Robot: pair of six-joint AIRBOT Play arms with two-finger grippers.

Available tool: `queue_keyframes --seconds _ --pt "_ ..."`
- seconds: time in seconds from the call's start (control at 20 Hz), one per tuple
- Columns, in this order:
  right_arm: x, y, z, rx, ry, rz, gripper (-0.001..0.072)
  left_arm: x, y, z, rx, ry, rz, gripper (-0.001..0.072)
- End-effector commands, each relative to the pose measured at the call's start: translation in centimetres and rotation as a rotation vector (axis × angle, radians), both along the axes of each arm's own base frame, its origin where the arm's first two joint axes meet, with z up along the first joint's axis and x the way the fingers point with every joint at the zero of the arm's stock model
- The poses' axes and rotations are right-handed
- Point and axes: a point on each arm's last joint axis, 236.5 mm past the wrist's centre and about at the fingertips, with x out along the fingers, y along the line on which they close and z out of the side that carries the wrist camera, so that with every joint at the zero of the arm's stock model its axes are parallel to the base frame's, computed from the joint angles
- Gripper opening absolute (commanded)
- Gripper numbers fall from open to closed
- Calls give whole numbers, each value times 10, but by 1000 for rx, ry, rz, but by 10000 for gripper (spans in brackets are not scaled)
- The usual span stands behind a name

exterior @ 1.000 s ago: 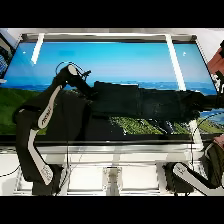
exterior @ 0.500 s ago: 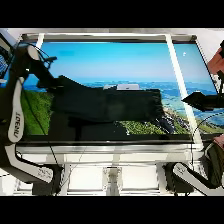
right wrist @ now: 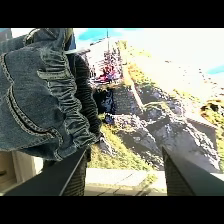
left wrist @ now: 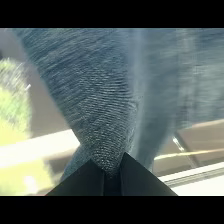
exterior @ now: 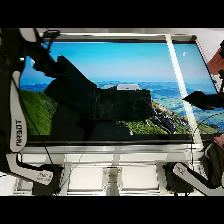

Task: Fold the clothes and pants, and hang the long-sleeved shirts on hangers.

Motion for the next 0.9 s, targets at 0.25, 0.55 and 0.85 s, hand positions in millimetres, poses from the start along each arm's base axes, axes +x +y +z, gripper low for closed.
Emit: queue_keyframes --seconds 0.25,0.55,0.85 --pt "2 -1 0 -6 -7 -5 495 -13 -195 -18 -150 -123 -330 26" --pt "2 -1 0 -5 -6 -5 495 -18 -307 -18 -486 -162 -365 26" --pt "2 -2 0 -6 -7 -6 495 -37 -363 -52 -708 9 -403 26"
